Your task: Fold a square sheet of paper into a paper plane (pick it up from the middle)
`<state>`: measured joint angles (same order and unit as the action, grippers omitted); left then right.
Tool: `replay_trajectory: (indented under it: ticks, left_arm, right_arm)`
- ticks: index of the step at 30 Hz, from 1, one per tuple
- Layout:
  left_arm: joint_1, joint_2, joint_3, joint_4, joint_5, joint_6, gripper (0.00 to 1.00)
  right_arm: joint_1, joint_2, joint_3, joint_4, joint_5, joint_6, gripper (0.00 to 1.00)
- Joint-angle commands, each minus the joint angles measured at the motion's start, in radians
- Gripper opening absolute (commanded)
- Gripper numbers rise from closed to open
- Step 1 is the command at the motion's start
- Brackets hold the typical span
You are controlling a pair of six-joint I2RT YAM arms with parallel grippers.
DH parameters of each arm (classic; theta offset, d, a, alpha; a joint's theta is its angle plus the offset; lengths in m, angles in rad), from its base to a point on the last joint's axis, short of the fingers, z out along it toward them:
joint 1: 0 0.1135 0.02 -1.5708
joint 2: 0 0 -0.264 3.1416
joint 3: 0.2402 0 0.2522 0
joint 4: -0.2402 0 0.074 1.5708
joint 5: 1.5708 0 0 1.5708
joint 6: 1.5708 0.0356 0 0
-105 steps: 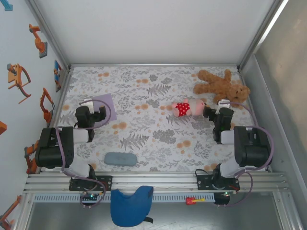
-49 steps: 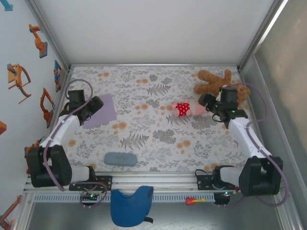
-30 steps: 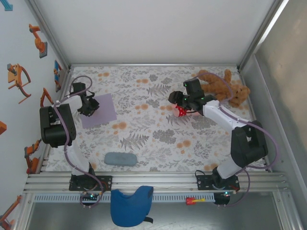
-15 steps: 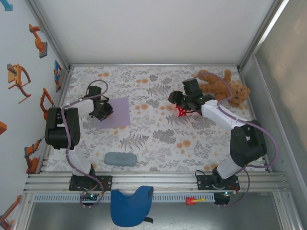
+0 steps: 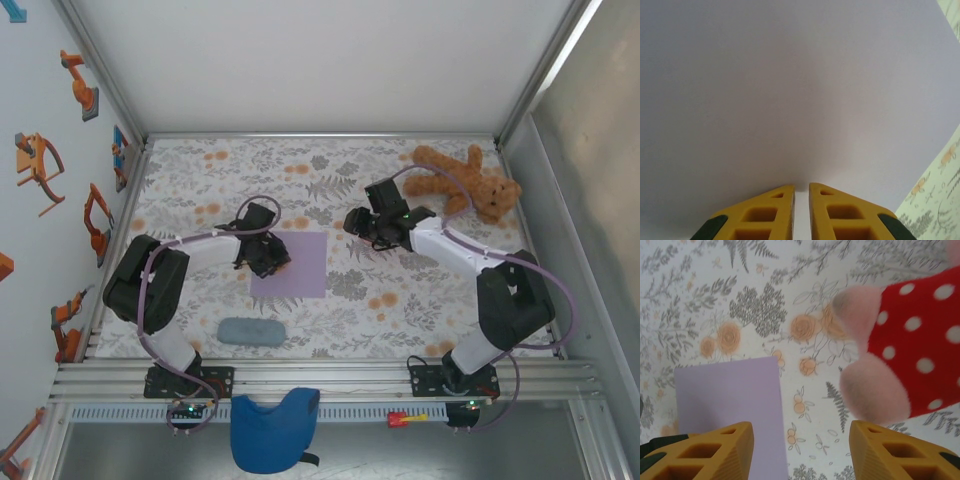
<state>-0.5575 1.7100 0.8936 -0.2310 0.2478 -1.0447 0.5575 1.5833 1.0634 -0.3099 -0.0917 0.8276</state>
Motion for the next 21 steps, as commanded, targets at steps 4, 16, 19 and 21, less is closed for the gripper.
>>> replay_trajectory:
  ticks: [4, 16, 19, 21]
  left_arm:
    - [0.017, -0.159, 0.041, -0.098, -0.038, 0.045, 0.25]
    - [0.158, -0.159, -0.045, -0.099, 0.053, 0.254, 0.18]
    - [0.157, -0.129, -0.051, -0.063, 0.071, 0.245, 0.15]
    - [0.157, -0.11, -0.056, -0.037, 0.082, 0.235, 0.15]
  right_arm:
    - [0.104, 0.035, 0.001, 0.0, -0.01, 0.048, 0.46]
    - [0.197, 0.218, 0.006, 0.192, -0.064, 0.159, 0.31]
    - [0.196, 0.253, 0.023, 0.193, -0.077, 0.158, 0.28]
    - [0.196, 0.267, 0.028, 0.185, -0.073, 0.156, 0.27]
